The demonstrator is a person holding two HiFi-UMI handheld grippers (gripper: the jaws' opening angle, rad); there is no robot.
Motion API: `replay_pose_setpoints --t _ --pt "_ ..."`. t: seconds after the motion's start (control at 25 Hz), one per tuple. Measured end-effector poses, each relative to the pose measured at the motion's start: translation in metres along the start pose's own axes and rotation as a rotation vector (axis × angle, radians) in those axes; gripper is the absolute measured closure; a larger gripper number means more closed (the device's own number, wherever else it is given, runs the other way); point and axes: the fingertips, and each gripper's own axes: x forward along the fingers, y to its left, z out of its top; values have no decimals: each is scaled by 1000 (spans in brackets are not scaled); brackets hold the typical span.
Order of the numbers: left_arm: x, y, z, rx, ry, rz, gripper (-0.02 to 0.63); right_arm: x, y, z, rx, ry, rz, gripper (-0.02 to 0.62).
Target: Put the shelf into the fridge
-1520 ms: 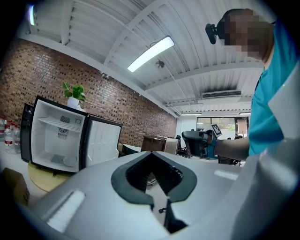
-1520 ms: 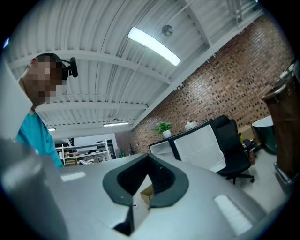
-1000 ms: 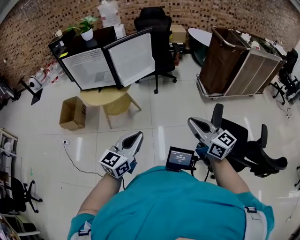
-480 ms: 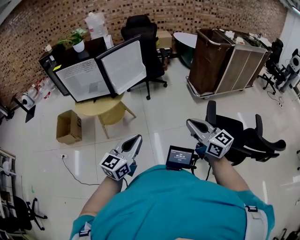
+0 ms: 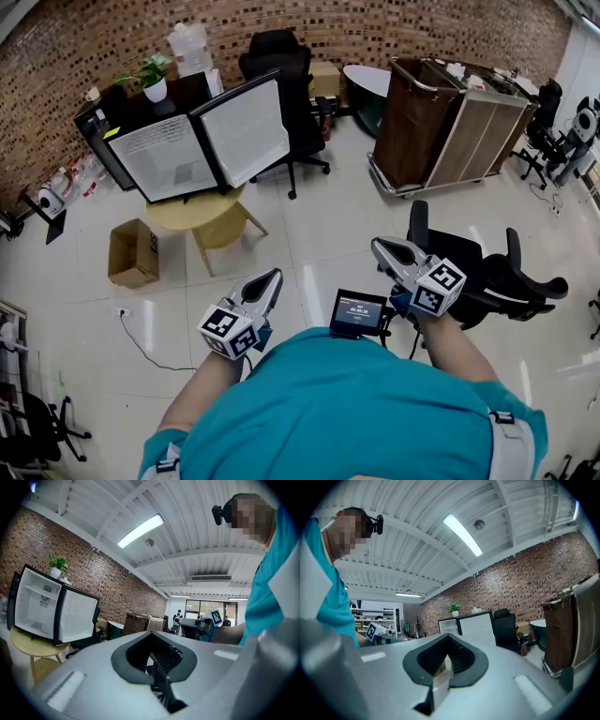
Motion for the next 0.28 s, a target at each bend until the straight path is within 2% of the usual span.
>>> replay_pose_setpoints --t 0.28 --pt "5 -2 -5 3 -10 3 607 -5 -6 -3 -16 -1 11 595"
